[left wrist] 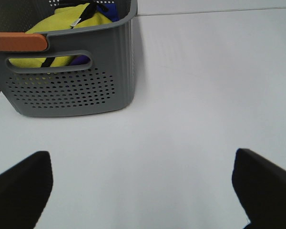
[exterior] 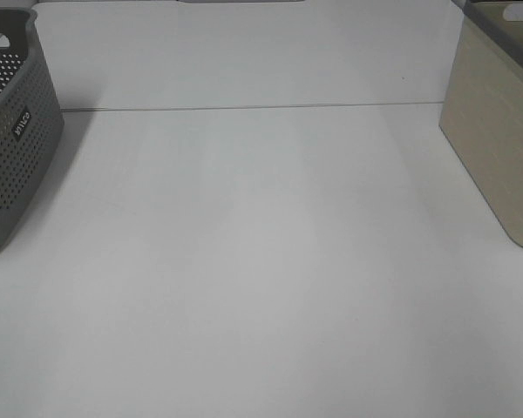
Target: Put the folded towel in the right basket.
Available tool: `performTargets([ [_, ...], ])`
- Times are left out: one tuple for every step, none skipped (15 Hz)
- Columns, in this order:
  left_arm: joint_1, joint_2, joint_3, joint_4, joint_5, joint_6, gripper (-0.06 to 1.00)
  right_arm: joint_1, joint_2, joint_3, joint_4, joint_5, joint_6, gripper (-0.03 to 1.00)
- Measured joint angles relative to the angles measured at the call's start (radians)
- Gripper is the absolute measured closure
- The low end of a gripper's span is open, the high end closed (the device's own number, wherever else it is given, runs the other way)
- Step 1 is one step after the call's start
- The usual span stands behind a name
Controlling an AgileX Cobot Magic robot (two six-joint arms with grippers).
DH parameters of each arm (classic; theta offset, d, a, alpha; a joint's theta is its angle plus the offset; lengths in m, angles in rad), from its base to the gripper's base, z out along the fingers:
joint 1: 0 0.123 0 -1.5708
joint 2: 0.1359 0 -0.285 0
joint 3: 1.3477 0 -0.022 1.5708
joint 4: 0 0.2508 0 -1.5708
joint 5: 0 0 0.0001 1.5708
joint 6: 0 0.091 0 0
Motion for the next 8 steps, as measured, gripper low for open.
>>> performTargets([
  [0.000, 0.000, 0.000, 0.000, 0.000, 0.000, -0.03, 0.017, -0.016, 0.000, 0.011, 0.000, 0.003, 0.35],
  [0.000, 0.000, 0.000, 0.000, 0.000, 0.000, -0.03, 0.048, -0.033, 0.000, 0.015, 0.000, 0.003, 0.35],
  [0.000, 0.000, 0.000, 0.000, 0.000, 0.000, -0.03, 0.095, -0.049, 0.000, 0.015, 0.000, 0.003, 0.35],
  [0.000, 0.000, 0.000, 0.000, 0.000, 0.000, -0.03, 0.169, -0.075, 0.000, 0.015, 0.000, 0.003, 0.35],
  [0.000, 0.000, 0.000, 0.000, 0.000, 0.000, -0.03, 0.215, -0.089, 0.000, 0.006, 0.000, 0.006, 0.35],
  [0.000, 0.000, 0.000, 0.000, 0.000, 0.000, -0.03, 0.240, -0.097, 0.000, -0.005, 0.000, 0.007, 0.35],
  [0.000, 0.000, 0.000, 0.000, 0.000, 0.000, -0.03, 0.277, -0.116, 0.007, -0.038, 0.000, 0.016, 0.35],
  [0.000, 0.000, 0.000, 0.000, 0.000, 0.000, -0.03, 0.303, -0.142, 0.028, -0.073, 0.000, 0.034, 0.35],
])
